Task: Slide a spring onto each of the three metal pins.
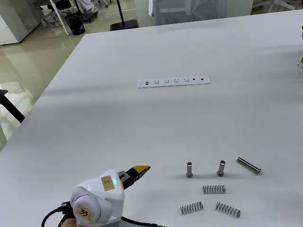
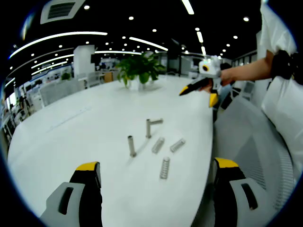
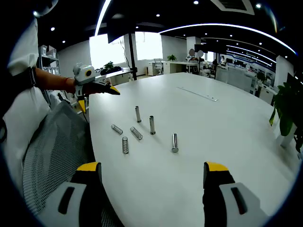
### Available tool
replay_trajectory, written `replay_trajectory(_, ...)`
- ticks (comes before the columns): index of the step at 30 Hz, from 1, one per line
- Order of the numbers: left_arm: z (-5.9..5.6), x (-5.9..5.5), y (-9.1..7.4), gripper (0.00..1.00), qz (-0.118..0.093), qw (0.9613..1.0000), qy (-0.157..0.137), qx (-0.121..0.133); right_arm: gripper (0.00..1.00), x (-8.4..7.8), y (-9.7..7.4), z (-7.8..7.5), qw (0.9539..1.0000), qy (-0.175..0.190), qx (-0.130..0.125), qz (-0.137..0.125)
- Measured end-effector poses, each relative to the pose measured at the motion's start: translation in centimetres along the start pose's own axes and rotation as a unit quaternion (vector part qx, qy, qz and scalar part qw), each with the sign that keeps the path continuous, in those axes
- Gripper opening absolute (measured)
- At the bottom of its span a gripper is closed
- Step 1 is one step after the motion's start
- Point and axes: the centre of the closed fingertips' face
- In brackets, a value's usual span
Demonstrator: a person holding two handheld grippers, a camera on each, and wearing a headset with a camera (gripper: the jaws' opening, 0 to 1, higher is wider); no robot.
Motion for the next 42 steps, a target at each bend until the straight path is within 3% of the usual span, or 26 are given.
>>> replay_trajectory(27,0.2,0.1,0.0,1.00,-0.001,1.0000,0.002,0.001,0.90,0.1,0.0,0.0,1.0000,-0.002,0.003,0.002)
replay_trajectory(42,0.7,0.1,0.0,1.00,-0.003,1.0000,0.002,0.002,0.89,1.0,0.8,-1.6,0.9997,-0.019,0.012,0.009)
Point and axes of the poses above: the centre of the closed fingertips' face, and the gripper's own axes: y roughly forward along the fingers, z roughly to its left, x roughly out of its top, and after that the axes turned 12 degrees about -y, right-handed
